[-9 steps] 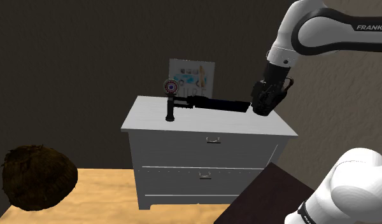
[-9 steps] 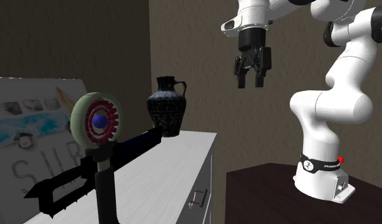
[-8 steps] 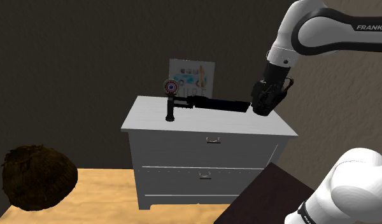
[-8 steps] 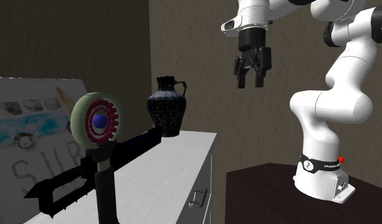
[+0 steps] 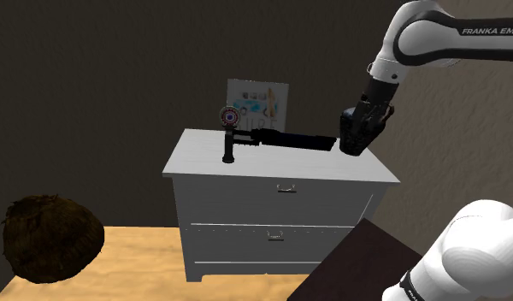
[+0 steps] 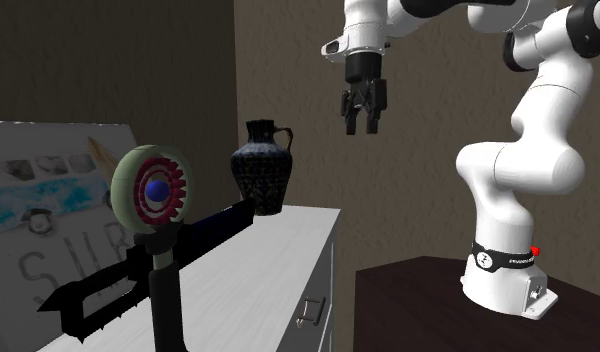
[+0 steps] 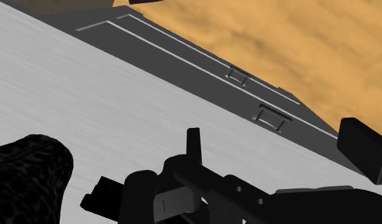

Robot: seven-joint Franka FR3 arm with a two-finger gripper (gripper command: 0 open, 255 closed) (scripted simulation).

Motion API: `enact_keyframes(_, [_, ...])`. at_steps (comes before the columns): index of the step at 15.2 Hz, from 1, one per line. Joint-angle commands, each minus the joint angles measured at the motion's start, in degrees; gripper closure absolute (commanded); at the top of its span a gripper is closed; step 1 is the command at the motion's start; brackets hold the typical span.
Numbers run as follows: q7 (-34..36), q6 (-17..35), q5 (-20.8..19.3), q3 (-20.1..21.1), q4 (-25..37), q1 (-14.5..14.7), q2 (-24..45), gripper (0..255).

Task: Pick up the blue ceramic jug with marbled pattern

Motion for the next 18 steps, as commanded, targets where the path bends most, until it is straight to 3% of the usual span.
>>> enact_keyframes(1, [-3.39, 0.11, -1.36, -2.49, 1.96, -0.57, 2.04, 0])
enact_keyframes(10, [-17.96, 0.21, -3.89, -13.01, 14.33, -1.59, 13.94, 0])
enact_keyframes(18, [-32.73, -0.75, 0.24, -22.5, 30.15, -2.29, 29.24, 0])
